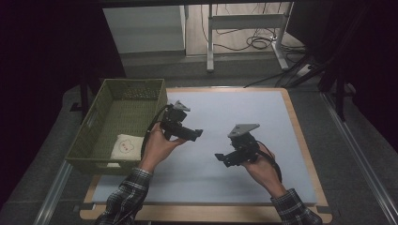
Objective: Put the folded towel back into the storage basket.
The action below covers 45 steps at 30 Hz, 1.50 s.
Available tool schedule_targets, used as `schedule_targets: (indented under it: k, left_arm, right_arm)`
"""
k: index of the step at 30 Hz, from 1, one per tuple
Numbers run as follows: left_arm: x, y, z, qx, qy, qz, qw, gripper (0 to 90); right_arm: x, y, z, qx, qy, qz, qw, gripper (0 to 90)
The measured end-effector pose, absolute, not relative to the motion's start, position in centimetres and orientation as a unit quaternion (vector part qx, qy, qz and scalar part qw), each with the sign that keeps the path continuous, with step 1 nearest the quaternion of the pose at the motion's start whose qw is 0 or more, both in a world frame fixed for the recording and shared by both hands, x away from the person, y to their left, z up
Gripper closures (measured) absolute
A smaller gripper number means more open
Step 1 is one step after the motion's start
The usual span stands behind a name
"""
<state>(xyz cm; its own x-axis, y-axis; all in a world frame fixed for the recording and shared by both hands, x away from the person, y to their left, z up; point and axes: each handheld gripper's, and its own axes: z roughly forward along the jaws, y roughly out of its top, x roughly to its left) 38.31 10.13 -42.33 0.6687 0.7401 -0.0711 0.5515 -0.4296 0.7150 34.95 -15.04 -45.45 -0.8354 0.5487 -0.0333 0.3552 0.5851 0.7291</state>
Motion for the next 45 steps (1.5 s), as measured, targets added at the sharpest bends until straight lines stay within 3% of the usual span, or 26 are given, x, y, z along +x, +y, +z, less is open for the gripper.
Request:
schedule_targets:
  k: [21, 45]
  left_arm:
    - [33.9, 8.0, -46.7, 0.844, 0.355, 0.115, 0.384, 3.0]
    - [29.3, 9.7, -53.8, 0.851, 0.369, 0.116, 0.356, 1.4]
  right_arm:
    - [32.5, -21.1, -48.1, 0.269, 0.884, 0.357, 0.137, 5.0]
    - [31.2, -24.8, -53.1, 0.312, 0.876, 0.336, 0.150, 3.1]
